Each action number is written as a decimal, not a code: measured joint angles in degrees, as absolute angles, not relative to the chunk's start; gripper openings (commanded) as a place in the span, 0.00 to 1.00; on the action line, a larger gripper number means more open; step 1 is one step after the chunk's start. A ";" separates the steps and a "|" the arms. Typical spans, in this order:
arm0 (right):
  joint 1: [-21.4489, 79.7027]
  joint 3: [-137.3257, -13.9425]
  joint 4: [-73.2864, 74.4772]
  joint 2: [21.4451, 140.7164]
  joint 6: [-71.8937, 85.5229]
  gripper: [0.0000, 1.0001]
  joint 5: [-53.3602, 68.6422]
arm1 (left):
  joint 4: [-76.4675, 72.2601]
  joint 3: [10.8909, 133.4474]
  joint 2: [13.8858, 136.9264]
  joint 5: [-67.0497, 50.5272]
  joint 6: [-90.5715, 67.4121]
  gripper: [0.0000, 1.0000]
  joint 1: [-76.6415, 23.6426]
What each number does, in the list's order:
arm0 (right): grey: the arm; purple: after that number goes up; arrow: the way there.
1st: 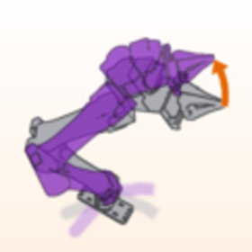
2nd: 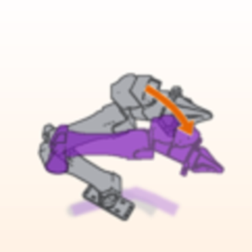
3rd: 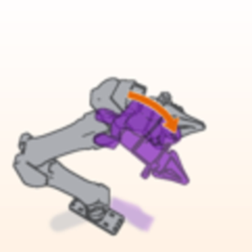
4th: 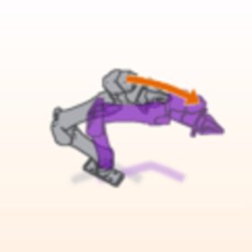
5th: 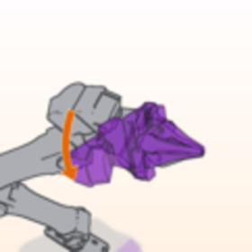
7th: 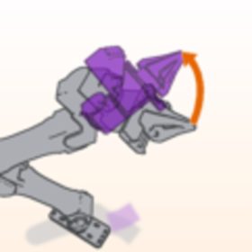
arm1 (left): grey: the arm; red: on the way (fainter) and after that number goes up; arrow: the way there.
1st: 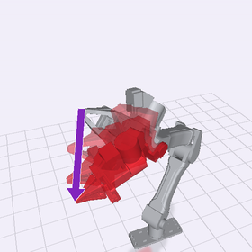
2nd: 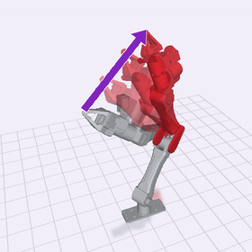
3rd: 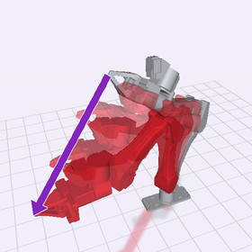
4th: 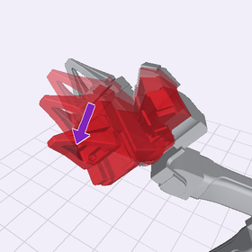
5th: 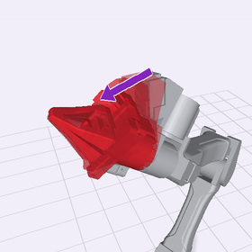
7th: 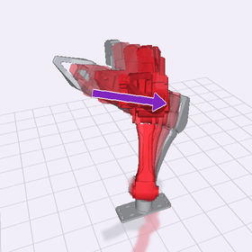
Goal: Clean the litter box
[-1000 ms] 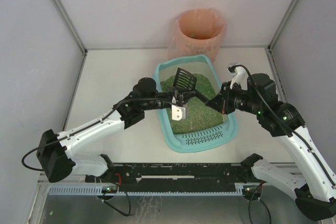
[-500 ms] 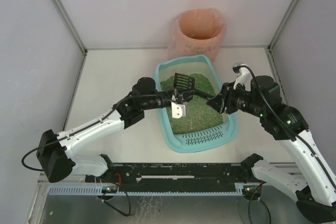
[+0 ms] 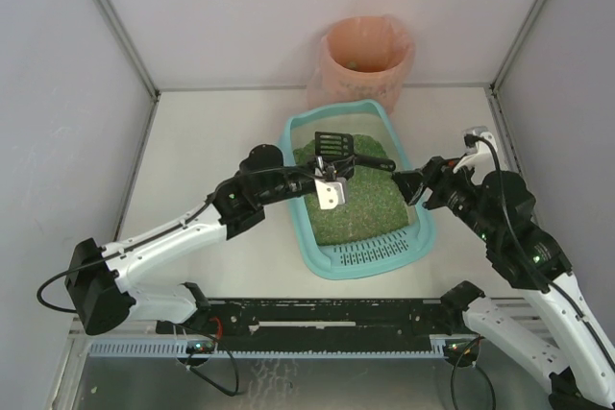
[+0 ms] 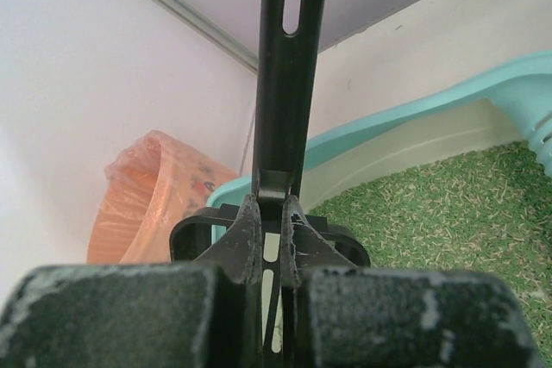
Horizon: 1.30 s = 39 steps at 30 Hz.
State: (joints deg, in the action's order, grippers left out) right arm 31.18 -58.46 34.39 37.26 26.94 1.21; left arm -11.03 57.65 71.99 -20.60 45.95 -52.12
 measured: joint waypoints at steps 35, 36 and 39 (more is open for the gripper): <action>31.18 -49.41 8.78 37.50 35.55 0.63 3.62 | -16.71 56.05 71.96 -16.53 38.04 0.00 -54.00; 31.18 -49.41 8.43 38.04 35.66 0.62 3.62 | -16.71 56.05 71.99 -16.56 38.02 0.00 -54.02; 31.18 -49.41 8.21 40.16 35.97 0.59 3.66 | -16.69 56.05 72.03 -16.62 38.04 0.00 -54.19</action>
